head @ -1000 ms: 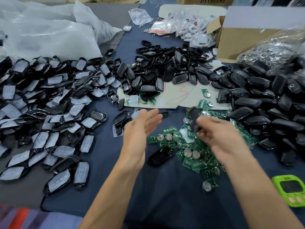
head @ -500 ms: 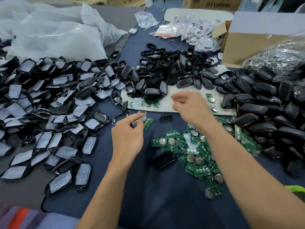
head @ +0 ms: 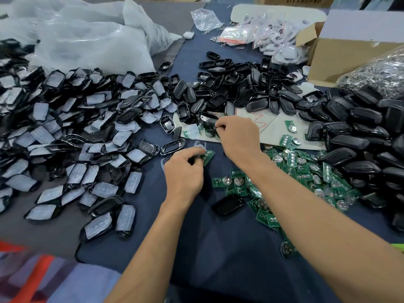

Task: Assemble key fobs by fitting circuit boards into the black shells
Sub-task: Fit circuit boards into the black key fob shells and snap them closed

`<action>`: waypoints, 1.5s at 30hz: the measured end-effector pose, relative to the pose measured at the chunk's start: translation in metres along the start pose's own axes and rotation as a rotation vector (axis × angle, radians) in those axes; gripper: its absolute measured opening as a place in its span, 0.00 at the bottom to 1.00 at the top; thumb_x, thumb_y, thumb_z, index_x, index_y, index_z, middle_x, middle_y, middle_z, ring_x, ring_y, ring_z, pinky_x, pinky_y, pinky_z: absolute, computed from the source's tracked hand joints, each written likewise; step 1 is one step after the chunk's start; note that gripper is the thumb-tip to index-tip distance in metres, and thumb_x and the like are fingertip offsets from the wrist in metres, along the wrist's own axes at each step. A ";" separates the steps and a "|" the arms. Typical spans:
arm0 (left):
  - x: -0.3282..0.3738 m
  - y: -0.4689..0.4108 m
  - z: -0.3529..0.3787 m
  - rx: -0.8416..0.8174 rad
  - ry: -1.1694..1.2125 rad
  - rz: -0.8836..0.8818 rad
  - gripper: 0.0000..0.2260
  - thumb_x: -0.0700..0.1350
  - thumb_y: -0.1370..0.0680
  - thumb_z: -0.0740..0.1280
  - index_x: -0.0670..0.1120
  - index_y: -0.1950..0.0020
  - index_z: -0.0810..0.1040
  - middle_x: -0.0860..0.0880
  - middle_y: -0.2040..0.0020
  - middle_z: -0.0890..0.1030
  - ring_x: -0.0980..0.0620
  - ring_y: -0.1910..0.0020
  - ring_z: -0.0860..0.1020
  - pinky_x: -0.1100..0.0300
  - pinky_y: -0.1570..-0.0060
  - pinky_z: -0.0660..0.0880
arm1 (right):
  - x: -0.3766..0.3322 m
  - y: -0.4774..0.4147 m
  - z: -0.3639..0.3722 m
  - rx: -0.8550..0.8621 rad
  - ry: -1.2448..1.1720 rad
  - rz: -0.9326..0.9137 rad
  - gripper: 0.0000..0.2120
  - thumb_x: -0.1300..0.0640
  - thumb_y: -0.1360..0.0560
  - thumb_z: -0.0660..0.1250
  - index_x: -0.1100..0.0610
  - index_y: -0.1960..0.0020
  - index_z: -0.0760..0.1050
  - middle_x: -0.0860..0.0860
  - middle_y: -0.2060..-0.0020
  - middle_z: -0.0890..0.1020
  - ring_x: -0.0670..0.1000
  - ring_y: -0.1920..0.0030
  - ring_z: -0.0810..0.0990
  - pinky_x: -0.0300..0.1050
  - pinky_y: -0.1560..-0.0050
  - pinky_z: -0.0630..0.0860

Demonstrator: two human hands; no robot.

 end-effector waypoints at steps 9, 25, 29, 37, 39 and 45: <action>0.022 0.027 0.020 -0.102 0.358 -0.091 0.10 0.51 0.20 0.66 0.54 0.49 0.88 0.52 0.57 0.88 0.51 0.62 0.86 0.60 0.59 0.81 | 0.029 0.077 -0.046 0.076 -0.808 0.188 0.12 0.64 0.29 0.75 0.47 0.56 0.88 0.41 0.59 0.88 0.43 0.55 0.86 0.40 0.50 0.82; 0.003 0.036 0.036 -0.261 0.518 -0.227 0.17 0.30 0.24 0.69 0.50 0.45 0.86 0.42 0.56 0.88 0.47 0.60 0.86 0.56 0.56 0.84 | 0.068 0.132 -0.054 -0.245 -0.100 0.235 0.19 0.54 0.22 0.72 0.47 0.31 0.79 0.51 0.41 0.84 0.53 0.40 0.80 0.48 0.31 0.73; 0.002 0.034 0.038 -0.256 0.538 -0.247 0.17 0.29 0.23 0.68 0.49 0.45 0.85 0.42 0.57 0.88 0.48 0.60 0.86 0.59 0.58 0.83 | 0.070 0.127 -0.057 -0.242 -0.025 0.277 0.12 0.56 0.21 0.71 0.49 0.38 0.83 0.52 0.56 0.83 0.54 0.54 0.83 0.48 0.47 0.79; 0.000 0.038 0.037 -0.270 0.542 -0.253 0.16 0.29 0.22 0.67 0.49 0.44 0.85 0.44 0.57 0.88 0.49 0.59 0.87 0.60 0.60 0.83 | 0.086 0.145 -0.068 -0.109 -0.200 0.365 0.07 0.55 0.25 0.76 0.44 0.49 0.87 0.36 0.61 0.84 0.39 0.62 0.81 0.29 0.55 0.74; 0.001 0.037 0.037 -0.282 0.533 -0.254 0.16 0.30 0.22 0.68 0.49 0.44 0.85 0.45 0.56 0.88 0.50 0.59 0.87 0.60 0.60 0.83 | 0.091 0.148 -0.069 -0.124 -0.295 0.386 0.09 0.55 0.26 0.77 0.44 0.49 0.87 0.27 0.66 0.79 0.31 0.60 0.81 0.21 0.54 0.71; -0.002 0.038 0.037 -0.314 0.500 -0.274 0.16 0.32 0.21 0.67 0.51 0.43 0.85 0.46 0.55 0.88 0.48 0.57 0.87 0.59 0.62 0.83 | 0.094 0.147 -0.070 -0.103 -0.266 0.377 0.10 0.57 0.24 0.74 0.44 0.48 0.87 0.32 0.62 0.82 0.27 0.62 0.78 0.19 0.59 0.70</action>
Point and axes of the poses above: each hand's wrist, its own y-axis away from the middle knuckle, its own z-axis out of the palm, x = y × z, the point moved 7 cm from there along -y, towards the middle knuckle
